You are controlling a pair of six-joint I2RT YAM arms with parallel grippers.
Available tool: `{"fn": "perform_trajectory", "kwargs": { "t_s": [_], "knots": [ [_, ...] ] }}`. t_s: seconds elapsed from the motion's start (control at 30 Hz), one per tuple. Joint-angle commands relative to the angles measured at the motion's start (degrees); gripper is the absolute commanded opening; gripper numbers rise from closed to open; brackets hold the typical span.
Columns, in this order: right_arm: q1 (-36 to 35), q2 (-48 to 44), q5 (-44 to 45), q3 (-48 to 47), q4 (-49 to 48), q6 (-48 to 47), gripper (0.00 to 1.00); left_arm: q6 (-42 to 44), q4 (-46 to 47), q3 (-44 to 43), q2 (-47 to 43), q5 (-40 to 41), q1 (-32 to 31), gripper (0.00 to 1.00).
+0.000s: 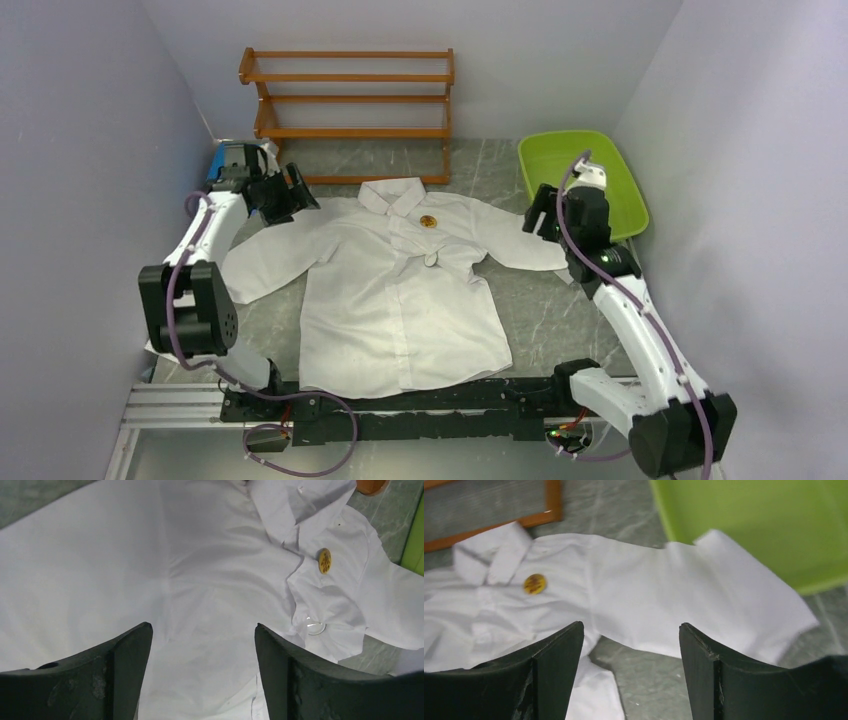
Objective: Pin the brooch onto the clothing
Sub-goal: Flatten out the clothes at the center of the board.
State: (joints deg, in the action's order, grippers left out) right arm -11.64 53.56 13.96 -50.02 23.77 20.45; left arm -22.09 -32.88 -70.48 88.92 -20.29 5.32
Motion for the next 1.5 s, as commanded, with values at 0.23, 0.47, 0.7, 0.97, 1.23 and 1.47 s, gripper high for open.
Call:
{"fn": "perform_trajectory", "kwargs": {
  "t_s": [0.23, 0.47, 0.7, 0.97, 1.23, 1.47],
  "knots": [
    [-6.49, 35.54, -23.36, -16.5, -14.95, -5.73, 0.7, 0.23, 3.63, -16.27, 16.79, 5.16, -12.59, 0.61],
    [-8.24, 55.73, -26.06, -27.17, -21.2, -2.03, 0.53, -1.54, 6.43, -24.57, 27.74, 10.87, -17.8, 0.62],
    [-8.23, 65.88, -25.61, -30.73, -23.5, 0.78, 0.35, -1.21, 8.15, -28.34, 35.56, 14.86, -19.72, 0.47],
    [-7.14, 72.56, -20.75, -36.2, -23.5, 3.3, 0.21, -1.62, 8.53, -32.13, 41.88, 18.4, -19.91, 0.18],
    [-4.31, 78.68, -20.2, -47.64, -18.81, 2.91, 0.24, -2.22, 3.11, -40.79, 47.77, 25.8, -19.91, 0.07],
    [-2.78, 65.74, -21.32, -40.03, -19.48, -0.37, 0.65, -1.51, 9.44, -27.95, 33.62, 21.93, -20.63, 0.47]
  ]
}}
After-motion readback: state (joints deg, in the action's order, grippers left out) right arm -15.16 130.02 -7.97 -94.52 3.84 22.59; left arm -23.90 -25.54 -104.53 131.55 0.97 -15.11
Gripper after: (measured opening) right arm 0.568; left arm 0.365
